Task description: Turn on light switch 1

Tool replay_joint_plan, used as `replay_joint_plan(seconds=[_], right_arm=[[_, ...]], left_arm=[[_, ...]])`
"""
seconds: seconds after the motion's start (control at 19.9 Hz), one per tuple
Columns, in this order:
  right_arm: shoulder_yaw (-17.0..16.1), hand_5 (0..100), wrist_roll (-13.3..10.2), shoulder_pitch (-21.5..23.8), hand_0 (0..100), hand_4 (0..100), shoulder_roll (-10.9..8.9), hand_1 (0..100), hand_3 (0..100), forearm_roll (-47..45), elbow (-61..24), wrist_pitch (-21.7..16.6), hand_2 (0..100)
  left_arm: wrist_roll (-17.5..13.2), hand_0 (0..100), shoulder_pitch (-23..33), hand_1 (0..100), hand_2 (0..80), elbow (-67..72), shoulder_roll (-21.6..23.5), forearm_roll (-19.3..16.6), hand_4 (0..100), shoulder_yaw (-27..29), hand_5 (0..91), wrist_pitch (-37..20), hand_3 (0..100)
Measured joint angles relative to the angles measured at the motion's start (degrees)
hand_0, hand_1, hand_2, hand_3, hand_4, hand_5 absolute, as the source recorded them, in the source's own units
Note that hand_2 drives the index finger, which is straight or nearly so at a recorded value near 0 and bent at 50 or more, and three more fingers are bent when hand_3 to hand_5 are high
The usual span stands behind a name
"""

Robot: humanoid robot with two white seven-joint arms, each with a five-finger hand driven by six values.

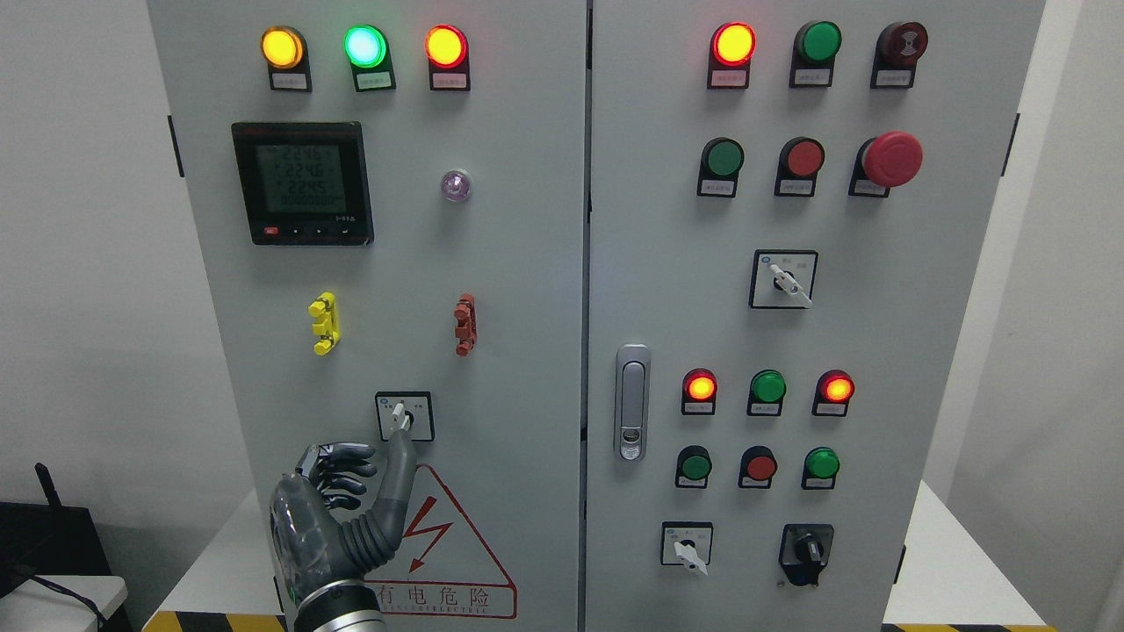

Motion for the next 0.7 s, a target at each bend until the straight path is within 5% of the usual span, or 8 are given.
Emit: replay_joint_plan(seconds=[0.7], right_arm=[[0.0,0,-0.01,0.0,12,0,0.0,39,0,0.0,-0.01,0.0,0]], left_arm=[[1.6,14,-2.45,52,54.6,1.29,-0.18,1.96,75,-1.58,63.4,4.08,71]])
